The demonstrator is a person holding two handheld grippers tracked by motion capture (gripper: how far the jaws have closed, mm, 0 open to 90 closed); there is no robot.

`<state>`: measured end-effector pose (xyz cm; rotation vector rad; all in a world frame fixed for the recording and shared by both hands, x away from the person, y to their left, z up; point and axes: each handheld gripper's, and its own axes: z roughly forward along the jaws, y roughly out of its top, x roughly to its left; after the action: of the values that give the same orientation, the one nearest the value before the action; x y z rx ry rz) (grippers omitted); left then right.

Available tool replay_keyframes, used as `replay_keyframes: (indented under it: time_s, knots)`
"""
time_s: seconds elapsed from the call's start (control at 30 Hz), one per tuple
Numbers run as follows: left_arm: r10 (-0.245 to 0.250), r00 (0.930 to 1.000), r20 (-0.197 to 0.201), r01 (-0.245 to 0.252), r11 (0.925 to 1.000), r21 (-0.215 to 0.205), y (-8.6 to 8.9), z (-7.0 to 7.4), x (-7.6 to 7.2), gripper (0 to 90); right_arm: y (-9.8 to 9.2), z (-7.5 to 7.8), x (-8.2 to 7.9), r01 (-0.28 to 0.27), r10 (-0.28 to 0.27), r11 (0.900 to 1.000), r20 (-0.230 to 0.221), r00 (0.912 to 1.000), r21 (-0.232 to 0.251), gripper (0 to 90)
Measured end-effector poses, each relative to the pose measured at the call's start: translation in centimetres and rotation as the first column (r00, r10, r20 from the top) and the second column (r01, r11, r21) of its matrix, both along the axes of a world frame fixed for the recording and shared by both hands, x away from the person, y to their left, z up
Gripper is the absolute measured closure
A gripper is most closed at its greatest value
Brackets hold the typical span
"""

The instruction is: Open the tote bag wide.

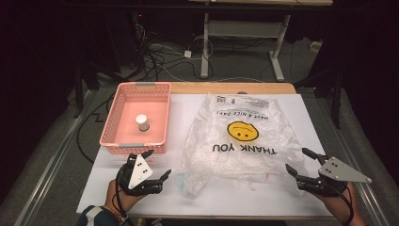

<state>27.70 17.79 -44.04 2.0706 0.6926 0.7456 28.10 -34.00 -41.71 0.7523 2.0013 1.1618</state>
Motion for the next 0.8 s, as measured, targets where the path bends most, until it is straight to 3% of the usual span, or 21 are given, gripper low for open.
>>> replay_keyframes:
  time_s: [0.3,0.47,0.6,0.67,0.7,0.73,0.77,0.8]
  knots:
    - [-0.021,0.9998,-0.007,0.021,0.9989,0.041,-0.6,-0.3,0.0,17.2,0.0,-0.3,0.4,0.002,-0.002,1.0,-0.012,0.9999,-0.023,25.7]
    - [-0.007,1.0,-0.006,0.008,0.9996,0.028,-0.3,-0.2,0.2,17.1,-0.5,0.8,2.5,0.022,-0.022,0.999,0.008,0.9997,-0.026,28.9]
    - [-0.005,1.0,-0.005,0.006,0.9994,0.033,-0.1,-0.1,0.4,16.9,-0.9,2.5,6.5,0.062,-0.062,0.997,0.012,0.998,-0.041,30.5]
    - [0.0,1.0,-0.009,0.0,0.9998,0.018,0.1,-0.2,0.7,16.9,-1.0,3.3,9.5,0.074,-0.075,0.996,-0.024,0.9969,-0.05,31.2]
    - [-0.001,0.9999,-0.013,0.001,0.9998,0.018,0.1,-0.2,0.8,16.9,-0.9,3.6,11.1,0.091,-0.094,0.993,-0.026,0.9953,-0.079,32.8]
    - [-0.001,0.9999,-0.016,0.002,0.9998,0.021,0.1,-0.3,0.8,16.9,-0.7,3.8,14.3,0.118,-0.126,0.983,-0.048,0.9909,-0.142,34.3]
    - [-0.001,0.9999,-0.016,0.002,0.9997,0.025,0.2,-0.3,0.9,16.9,-0.7,3.7,15.8,0.129,-0.14,0.98,-0.069,0.9878,-0.149,36.2]
    - [-0.003,0.9998,-0.021,0.003,0.9997,0.024,0.2,-0.4,0.9,16.9,-0.7,3.7,15.8,0.129,-0.14,0.98,-0.069,0.9878,-0.149,36.2]
